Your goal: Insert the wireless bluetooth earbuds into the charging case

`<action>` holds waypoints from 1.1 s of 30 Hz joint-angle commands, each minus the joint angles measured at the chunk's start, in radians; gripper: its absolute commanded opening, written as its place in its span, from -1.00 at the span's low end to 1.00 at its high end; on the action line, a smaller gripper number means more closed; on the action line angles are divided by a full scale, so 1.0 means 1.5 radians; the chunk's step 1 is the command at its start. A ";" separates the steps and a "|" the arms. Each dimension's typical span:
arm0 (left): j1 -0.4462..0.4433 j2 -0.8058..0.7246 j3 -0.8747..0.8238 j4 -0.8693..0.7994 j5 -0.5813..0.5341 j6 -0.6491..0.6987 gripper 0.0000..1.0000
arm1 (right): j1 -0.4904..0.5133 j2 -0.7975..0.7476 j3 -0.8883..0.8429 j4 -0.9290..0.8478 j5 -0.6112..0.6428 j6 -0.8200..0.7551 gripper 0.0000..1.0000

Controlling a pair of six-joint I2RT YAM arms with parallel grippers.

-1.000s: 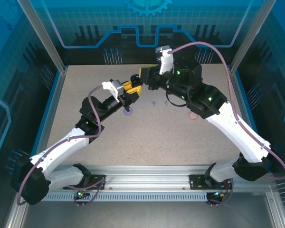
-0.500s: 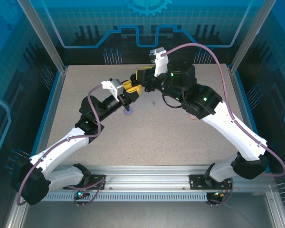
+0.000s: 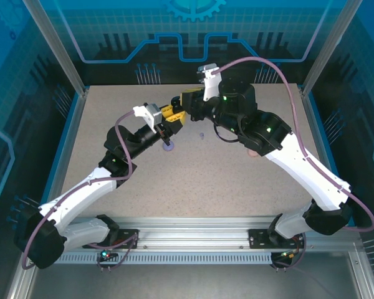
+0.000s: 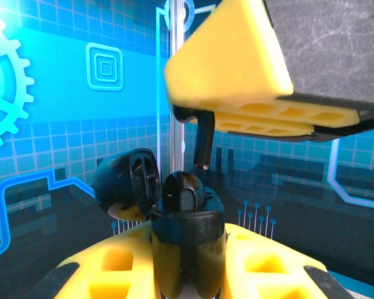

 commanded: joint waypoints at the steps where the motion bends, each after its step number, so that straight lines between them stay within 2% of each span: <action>1: 0.002 -0.007 0.021 0.014 0.008 -0.012 -1.00 | -0.005 0.004 -0.007 -0.004 -0.002 0.010 -0.63; 33: 0.003 -0.006 0.024 0.016 -0.001 -0.008 -1.00 | -0.012 -0.015 -0.048 -0.028 0.002 0.038 -0.69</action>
